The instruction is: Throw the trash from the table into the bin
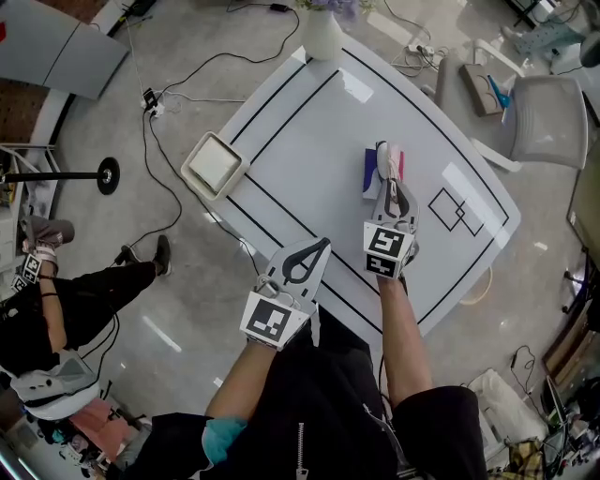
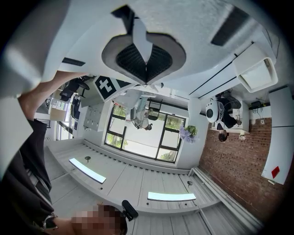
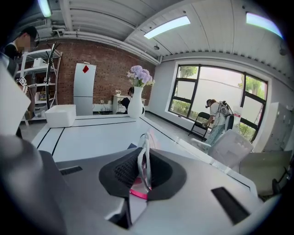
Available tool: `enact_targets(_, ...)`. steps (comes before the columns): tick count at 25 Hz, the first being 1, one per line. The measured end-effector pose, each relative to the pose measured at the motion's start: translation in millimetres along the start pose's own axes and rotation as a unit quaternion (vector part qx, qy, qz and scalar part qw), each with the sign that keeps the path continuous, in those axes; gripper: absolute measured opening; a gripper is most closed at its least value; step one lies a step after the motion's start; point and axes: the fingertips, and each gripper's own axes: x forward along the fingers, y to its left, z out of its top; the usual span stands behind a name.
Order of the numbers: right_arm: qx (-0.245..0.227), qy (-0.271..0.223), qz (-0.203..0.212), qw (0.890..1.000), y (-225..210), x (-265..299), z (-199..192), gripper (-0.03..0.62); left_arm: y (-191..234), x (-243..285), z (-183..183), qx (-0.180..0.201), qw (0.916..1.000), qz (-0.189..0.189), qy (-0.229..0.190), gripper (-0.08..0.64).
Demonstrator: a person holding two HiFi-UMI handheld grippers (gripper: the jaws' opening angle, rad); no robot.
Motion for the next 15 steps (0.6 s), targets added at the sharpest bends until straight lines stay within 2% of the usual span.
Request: enact_targets(15, 0.032, -0.033, -0.014, 0.999, -27.5, -39.9, 33.6, 0.025, -17.4, 6.0, 23.1, 0.011, 0.9993, -0.028, -0.025, 0.007)
